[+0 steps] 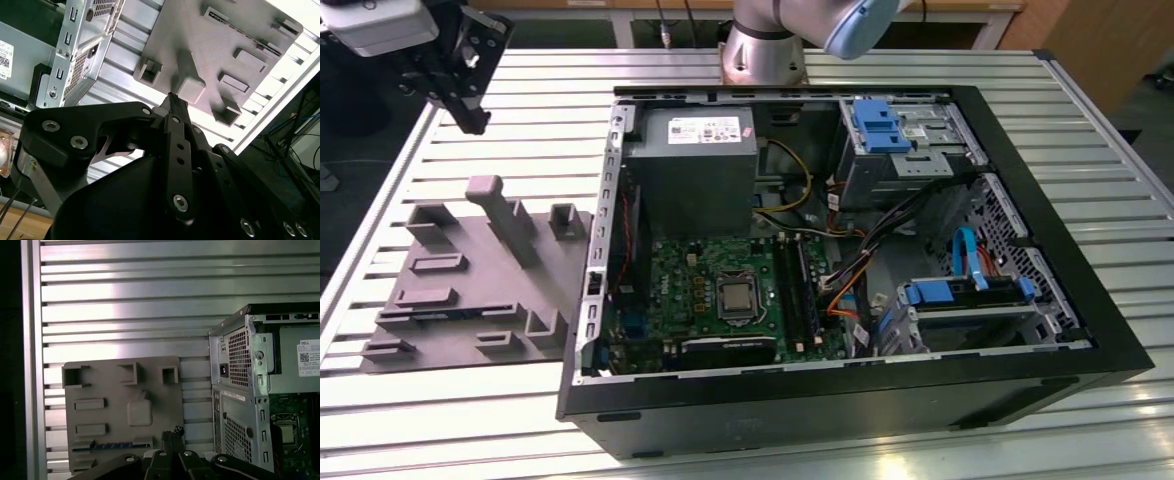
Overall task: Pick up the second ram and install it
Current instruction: 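Reach for the second ram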
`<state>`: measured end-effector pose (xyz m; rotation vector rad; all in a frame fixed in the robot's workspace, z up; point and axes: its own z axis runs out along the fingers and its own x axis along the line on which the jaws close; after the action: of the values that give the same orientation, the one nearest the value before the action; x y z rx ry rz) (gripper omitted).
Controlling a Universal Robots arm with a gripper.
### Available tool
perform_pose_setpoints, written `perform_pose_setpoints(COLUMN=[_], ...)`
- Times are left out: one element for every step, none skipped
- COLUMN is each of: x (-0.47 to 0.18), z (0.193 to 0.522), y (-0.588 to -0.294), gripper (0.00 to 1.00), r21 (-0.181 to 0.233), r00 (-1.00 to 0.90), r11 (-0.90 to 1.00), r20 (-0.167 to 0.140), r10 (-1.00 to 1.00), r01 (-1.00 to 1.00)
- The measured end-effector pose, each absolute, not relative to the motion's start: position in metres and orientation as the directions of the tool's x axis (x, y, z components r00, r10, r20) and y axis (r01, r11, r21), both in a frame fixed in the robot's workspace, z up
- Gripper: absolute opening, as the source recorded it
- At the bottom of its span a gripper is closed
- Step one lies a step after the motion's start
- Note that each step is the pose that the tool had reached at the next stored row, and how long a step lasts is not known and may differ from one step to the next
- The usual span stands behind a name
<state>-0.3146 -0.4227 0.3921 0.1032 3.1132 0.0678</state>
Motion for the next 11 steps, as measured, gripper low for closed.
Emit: perform_pose_setpoints(x=[-0.3149,-0.3151,-0.3153,-0.3156,-0.3158,-0.3161,-0.3163,-0.3165,-0.3168,-0.317,-0.3172], z=[0.392,0.3919,0.3919,0.3919,0.3918,0.3917,0.3917,0.3917,0.3916,0.3915,0.3915], y=[-0.423,-0.4232,-0.4235,-0.4239,-0.4242,-0.4244,-0.4247,-0.425,-0.4253,-0.4256,-0.4258], gripper=[0.11,0.11,0.11,0.11,0.11,0.11,0.11,0.11,0.11,0.11,0.11], r21=[0.044,0.044,0.044,0.044,0.044,0.044,0.044,0.044,0.044,0.044,0.044], r00=[-0.997,-0.997,-0.997,-0.997,-0.997,-0.998,-0.998,-0.998,-0.998,-0.998,-0.998], r11=[0.997,0.997,0.997,0.997,0.997,0.997,0.997,0.997,0.997,0.997,0.997], r20=[-0.024,-0.024,-0.024,-0.024,-0.024,-0.024,-0.024,-0.024,-0.024,-0.024,-0.024], r10=[0.067,0.067,0.066,0.066,0.066,0.066,0.066,0.066,0.066,0.066,0.066], r01=[0.066,0.065,0.065,0.065,0.065,0.065,0.065,0.065,0.065,0.065,0.065])
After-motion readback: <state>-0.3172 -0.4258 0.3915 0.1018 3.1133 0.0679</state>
